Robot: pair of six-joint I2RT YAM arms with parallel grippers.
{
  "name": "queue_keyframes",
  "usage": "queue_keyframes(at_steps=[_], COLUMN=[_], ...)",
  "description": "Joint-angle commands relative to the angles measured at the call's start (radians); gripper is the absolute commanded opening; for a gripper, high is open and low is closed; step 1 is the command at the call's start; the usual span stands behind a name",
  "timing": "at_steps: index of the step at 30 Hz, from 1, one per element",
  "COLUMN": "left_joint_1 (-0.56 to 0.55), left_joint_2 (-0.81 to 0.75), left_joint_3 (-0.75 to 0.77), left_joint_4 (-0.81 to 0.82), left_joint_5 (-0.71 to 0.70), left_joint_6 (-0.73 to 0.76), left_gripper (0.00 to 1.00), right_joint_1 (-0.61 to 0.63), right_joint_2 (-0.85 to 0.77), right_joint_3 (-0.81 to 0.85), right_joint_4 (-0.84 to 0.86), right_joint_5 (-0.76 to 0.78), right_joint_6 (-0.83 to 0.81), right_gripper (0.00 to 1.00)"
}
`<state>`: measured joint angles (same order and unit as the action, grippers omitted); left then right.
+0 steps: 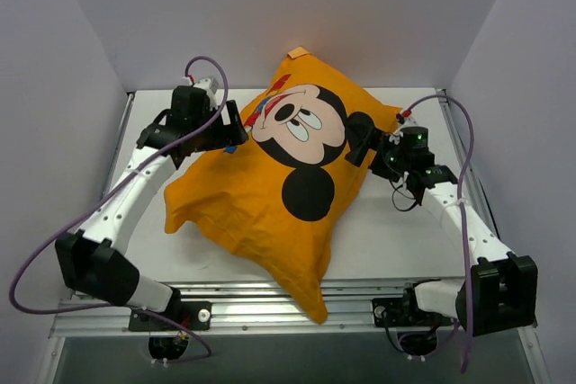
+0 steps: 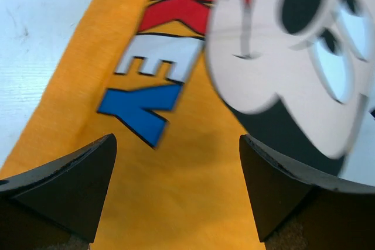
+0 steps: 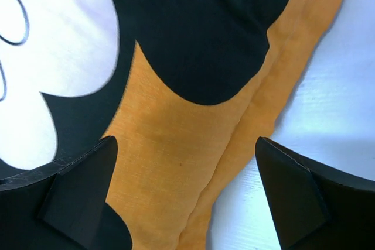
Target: Remove the pillowcase from the pillow
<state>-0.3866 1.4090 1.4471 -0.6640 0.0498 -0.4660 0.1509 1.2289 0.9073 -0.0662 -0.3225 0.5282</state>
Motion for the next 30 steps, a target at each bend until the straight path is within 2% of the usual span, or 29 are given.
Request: queue_keyframes(at_steps=[1,4,6,8,10,14,17,22,30], left_joint_1=[0.057,0.054,0.045,0.025,-0.04,-0.21,-0.235,-0.222,-0.218], left_joint_2=[0.109,0.146,0.121,0.055,0.004,-0.152,-0.258,-0.354,-0.286], left_joint_3=[0.019,-0.054,-0.129,-0.27,-0.403,-0.548,-0.599,-0.55,-0.321], left_joint_4=[0.064,0.083,0.104,0.135,0.145,0.133,0.065,-0.006,-0.088], left_joint_5=[0.099,0.168,0.215,0.242,0.255,0.237,0.185,0.045,-0.037], left_joint_6=[0.01,-0.022,-0.074,-0.121,-0.157,-0.278,-0.316,-0.3,-0.264], left_gripper=[0.94,0.94,0.94,0.94,0.94,0.94,0.94,0.94,0.94], right_joint_1=[-0.007,-0.007,-0.005,-0.004,0.001,0.062,0.11,0.128,-0.005], right_joint_2=[-0.025,-0.008,0.01,0.038,0.067,0.196,0.256,0.244,0.17], right_joint_3=[-0.083,-0.14,-0.154,-0.153,-0.139,-0.073,-0.015,0.062,0.192], right_joint_4=[0.163,0.245,0.282,0.302,0.325,0.333,0.335,0.232,-0.035], right_joint_5=[-0.079,-0.121,-0.139,-0.15,-0.167,-0.184,-0.182,-0.142,-0.165], right_joint_6=[0.094,0.133,0.135,0.128,0.118,0.082,0.064,0.009,-0.151], right_gripper=[1.0,1.0,1.0,1.0,1.0,0.97,0.96,0.96,1.0])
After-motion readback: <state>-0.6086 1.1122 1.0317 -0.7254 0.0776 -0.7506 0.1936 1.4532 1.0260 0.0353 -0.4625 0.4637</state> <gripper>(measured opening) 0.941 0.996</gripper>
